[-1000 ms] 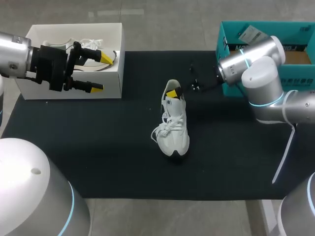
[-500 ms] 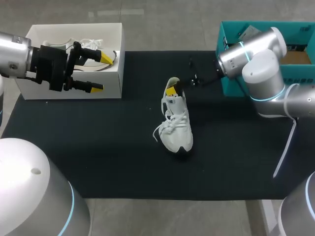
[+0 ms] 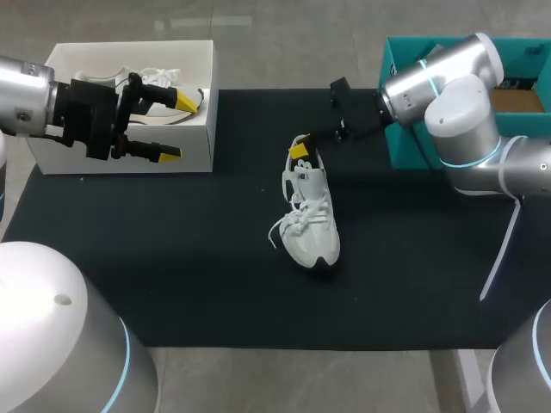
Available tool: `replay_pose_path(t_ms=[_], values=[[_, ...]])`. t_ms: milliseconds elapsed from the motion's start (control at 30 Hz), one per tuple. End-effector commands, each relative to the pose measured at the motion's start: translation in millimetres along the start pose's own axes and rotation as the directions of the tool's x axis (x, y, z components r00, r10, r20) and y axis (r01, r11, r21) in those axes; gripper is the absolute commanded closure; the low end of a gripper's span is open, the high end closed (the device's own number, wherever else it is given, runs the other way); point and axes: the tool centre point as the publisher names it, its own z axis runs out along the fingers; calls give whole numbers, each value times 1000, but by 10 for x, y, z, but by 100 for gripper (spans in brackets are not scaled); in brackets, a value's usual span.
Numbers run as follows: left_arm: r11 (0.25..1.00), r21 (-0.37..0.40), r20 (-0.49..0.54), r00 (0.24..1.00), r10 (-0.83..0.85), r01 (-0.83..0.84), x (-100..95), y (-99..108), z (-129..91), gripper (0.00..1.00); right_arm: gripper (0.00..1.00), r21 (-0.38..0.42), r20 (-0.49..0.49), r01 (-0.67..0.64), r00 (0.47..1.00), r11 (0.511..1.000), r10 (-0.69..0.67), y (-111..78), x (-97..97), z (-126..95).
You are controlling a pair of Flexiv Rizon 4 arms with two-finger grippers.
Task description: Take the shoe out of the shoebox, open the shoe tongue, remove and reinsert the insole, then place the shoe into the shoebox
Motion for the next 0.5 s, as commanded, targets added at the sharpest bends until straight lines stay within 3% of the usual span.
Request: replay_pose_path(t_ms=[33, 333, 367, 433, 467, 500], values=[[1000, -1, -4, 1000, 0, -1, -2, 1, 6, 0, 3, -1, 27, 5, 1000, 1000, -5, 22, 86, -59], [1000, -1, -4, 1000, 0, -1, -2, 1, 6, 0, 0, -8, 104, -34, 994, 999, 35, 128, 151, -181], [1000, -1, -4, 1000, 0, -1, -2, 1, 6, 0, 6, -4, 117, -41, 992, 999, 42, 132, 161, -198], [1000, -1, -4, 1000, 0, -1, -2, 1, 6, 0, 52, -16, 143, -56, 988, 998, 58, 149, 181, -227], [1000, -1, -4, 1000, 0, -1, -2, 1, 6, 0, 60, -22, 153, -64, 986, 998, 67, 159, 190, -242], [1000, -1, -4, 1000, 0, -1, -2, 1, 6, 0, 73, -27, 175, -85, 981, 996, 88, 177, 206, -249]])
